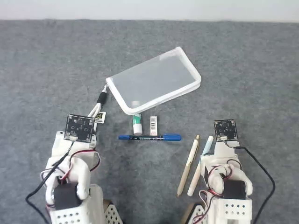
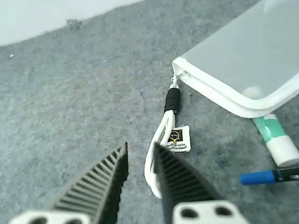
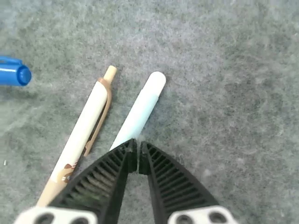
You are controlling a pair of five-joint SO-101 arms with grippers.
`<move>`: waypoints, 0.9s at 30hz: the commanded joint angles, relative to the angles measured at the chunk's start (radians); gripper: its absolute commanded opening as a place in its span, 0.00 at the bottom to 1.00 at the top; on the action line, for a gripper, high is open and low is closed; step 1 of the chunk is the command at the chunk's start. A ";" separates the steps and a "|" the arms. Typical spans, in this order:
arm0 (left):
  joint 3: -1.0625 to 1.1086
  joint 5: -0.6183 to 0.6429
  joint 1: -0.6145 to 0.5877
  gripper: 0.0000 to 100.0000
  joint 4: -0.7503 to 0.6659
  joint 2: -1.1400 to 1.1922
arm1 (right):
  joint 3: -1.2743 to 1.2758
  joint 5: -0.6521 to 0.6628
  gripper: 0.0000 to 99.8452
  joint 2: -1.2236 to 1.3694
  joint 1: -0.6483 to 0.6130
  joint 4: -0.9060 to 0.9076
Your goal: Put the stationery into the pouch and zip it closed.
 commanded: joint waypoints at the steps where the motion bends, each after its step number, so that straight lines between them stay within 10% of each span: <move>1: -0.116 -0.002 -0.005 0.13 0.034 -0.018 | 0.021 0.009 0.01 -0.018 -0.002 0.005; 13: -0.156 -0.032 -0.005 0.13 0.014 0.052 | 0.021 0.008 0.01 -0.018 -0.002 0.005; 27: -0.743 -0.028 -0.003 0.24 -0.014 1.108 | 0.021 0.008 0.01 -0.018 -0.002 0.005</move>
